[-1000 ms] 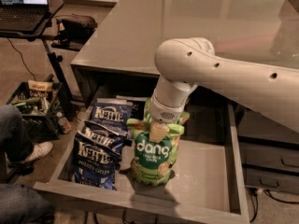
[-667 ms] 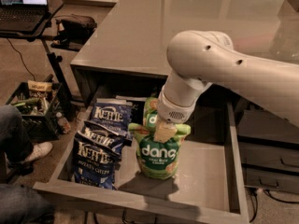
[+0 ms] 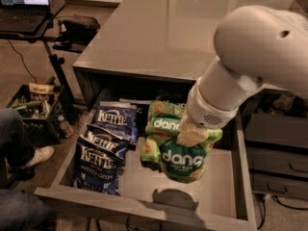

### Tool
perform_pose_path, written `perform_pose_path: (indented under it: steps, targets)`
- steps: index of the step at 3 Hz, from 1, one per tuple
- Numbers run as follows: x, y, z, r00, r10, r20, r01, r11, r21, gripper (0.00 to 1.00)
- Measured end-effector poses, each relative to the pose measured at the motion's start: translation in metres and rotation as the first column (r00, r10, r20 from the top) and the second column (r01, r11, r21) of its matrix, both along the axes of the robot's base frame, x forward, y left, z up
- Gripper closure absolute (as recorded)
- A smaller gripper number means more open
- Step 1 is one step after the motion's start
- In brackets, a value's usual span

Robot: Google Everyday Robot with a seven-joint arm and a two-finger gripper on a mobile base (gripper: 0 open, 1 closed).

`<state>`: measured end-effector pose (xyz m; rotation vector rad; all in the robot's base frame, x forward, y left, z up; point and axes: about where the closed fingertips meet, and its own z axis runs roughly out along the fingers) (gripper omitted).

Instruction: Pick green rice chip bag from top drawer and place on counter

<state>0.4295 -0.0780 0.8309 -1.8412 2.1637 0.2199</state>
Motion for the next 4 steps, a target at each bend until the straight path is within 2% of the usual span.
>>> perform_pose_path:
  steps: [1,2,3,4]
  targets:
    - [-0.007,-0.020,0.035,0.9967,-0.054,0.060,0.053,0.999,0.010,1.00]
    - [0.005,-0.037,0.067,0.9870,-0.098,0.127,0.095,0.995,0.032,1.00]
    - [0.030,-0.058,0.101,0.9716,-0.137,0.193,0.130,0.990,0.048,1.00]
    - [0.031,-0.058,0.101,0.9715,-0.137,0.193,0.130,0.990,0.048,1.00]
